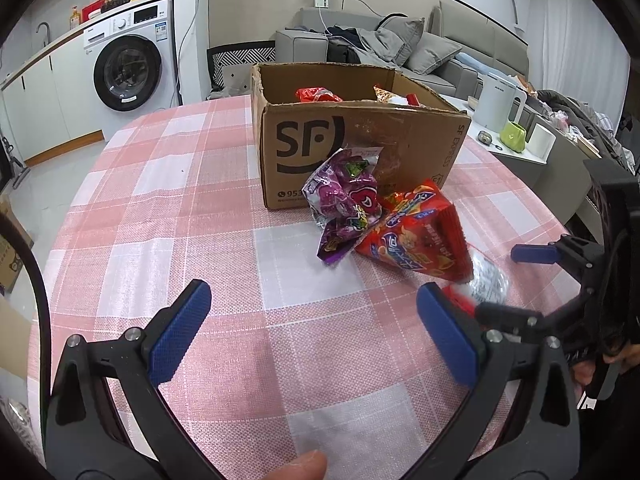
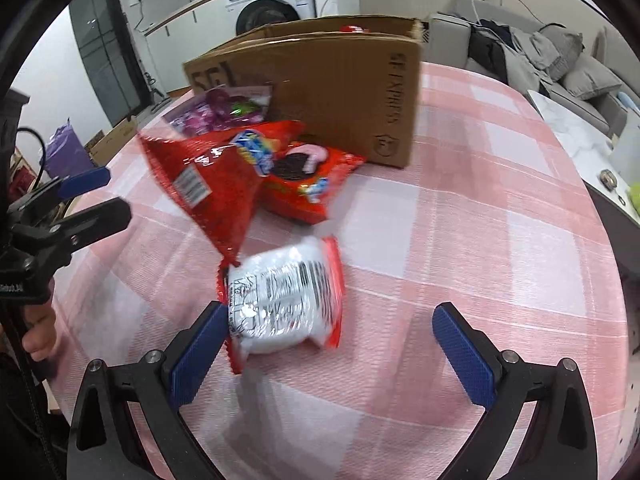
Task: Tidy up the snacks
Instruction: 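Grasp the small white packet with the right gripper while the left grasps the red cone chip bag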
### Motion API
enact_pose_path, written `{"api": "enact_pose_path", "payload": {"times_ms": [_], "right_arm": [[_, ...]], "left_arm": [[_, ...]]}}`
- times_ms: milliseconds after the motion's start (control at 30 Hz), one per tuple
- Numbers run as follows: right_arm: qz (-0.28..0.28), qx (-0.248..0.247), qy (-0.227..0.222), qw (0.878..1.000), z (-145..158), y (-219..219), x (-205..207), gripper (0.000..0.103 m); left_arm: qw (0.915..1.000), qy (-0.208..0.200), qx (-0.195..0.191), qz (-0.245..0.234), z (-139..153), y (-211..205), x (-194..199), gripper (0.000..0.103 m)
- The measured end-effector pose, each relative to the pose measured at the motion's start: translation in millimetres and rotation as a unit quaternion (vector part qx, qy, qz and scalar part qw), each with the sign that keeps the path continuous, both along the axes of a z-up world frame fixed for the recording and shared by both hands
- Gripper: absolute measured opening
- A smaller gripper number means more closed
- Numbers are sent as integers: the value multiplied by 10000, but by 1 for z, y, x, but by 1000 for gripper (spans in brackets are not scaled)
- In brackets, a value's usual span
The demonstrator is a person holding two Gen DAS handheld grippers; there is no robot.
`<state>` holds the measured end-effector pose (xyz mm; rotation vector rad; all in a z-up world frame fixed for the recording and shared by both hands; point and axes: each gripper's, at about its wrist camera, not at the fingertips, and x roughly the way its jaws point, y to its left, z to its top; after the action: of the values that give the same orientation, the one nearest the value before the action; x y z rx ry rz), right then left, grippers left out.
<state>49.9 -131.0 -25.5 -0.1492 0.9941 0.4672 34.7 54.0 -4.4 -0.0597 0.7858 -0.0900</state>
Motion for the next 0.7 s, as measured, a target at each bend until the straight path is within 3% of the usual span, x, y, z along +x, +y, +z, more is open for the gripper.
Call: {"api": "enact_pose_path", "payload": {"times_ms": [233, 433, 533, 700], "right_arm": [[203, -28, -236, 9995, 2, 1, -4, 102], [470, -23, -303, 9984, 2, 12, -11, 63], [527, 59, -401, 9978, 8, 9, -14, 53], [470, 110, -473, 9977, 13, -2, -13, 49]], "left_arm": [[10000, 48, -53, -52, -4, -2, 2, 102], [9999, 63, -72, -141, -5, -9, 4, 102], [9998, 67, -80, -173, -5, -12, 5, 102], [9996, 79, -75, -246, -6, -17, 7, 102]]}}
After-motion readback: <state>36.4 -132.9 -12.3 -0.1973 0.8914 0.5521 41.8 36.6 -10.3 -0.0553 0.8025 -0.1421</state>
